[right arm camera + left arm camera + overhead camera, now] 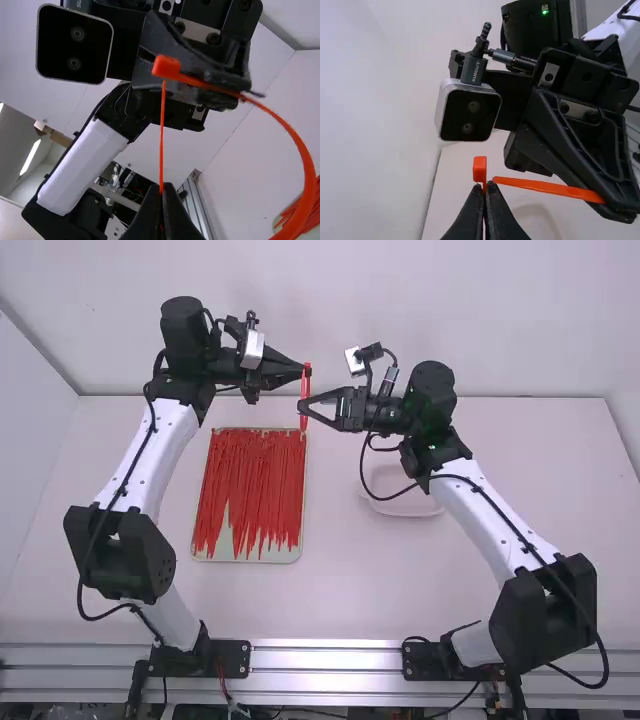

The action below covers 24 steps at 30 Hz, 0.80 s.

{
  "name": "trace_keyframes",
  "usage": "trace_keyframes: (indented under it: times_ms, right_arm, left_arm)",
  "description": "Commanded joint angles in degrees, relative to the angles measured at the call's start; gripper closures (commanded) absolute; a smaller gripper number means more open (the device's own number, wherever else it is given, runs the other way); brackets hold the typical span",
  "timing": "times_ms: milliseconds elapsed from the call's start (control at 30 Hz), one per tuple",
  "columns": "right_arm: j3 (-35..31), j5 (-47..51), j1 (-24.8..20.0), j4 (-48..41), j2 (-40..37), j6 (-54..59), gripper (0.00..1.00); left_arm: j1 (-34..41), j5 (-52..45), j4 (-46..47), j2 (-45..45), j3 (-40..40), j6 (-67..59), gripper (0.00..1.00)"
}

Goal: Fasten the cable tie

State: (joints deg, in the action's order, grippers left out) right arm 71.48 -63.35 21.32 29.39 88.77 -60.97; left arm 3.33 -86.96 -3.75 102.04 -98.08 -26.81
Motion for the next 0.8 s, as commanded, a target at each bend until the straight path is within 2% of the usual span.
trace_keyframes:
  times_ms: [0,767]
  right_arm:
    - [-0.3,-1.1,0.1,0.2,0.0,1.0,1.0]
    - [-0.3,-0.9,-0.9,1.6,0.0,2.3,1.0]
  left_arm:
    - [-0.8,0.7,0.0,-0.2,0.7,0.0,0.98]
    - [-0.5,-2.8,-1.3,-0.2,0.7,0.1,0.98]
